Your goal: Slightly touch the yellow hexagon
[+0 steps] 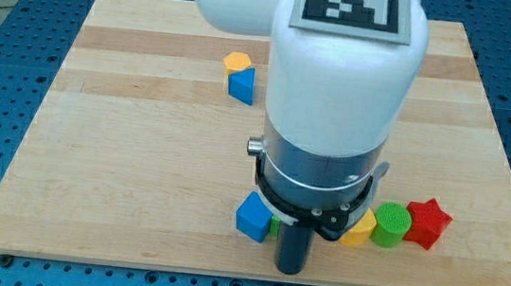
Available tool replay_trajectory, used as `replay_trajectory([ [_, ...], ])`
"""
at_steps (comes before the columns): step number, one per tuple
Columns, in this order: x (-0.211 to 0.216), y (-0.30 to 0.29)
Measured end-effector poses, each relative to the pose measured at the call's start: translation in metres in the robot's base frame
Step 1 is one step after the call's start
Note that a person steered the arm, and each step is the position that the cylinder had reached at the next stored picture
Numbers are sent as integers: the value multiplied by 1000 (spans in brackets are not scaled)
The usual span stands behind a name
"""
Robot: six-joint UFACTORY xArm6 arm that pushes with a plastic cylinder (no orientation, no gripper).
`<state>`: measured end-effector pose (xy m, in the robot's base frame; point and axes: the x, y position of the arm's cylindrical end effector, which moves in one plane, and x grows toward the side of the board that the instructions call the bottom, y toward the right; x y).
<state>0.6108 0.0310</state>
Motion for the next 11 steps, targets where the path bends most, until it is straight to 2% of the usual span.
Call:
replay_trajectory([
  [3,8,-14],
  [5,-9,-110],
  [7,-88,-112],
  [10,-251,-155],
  [11,-302,-151],
])
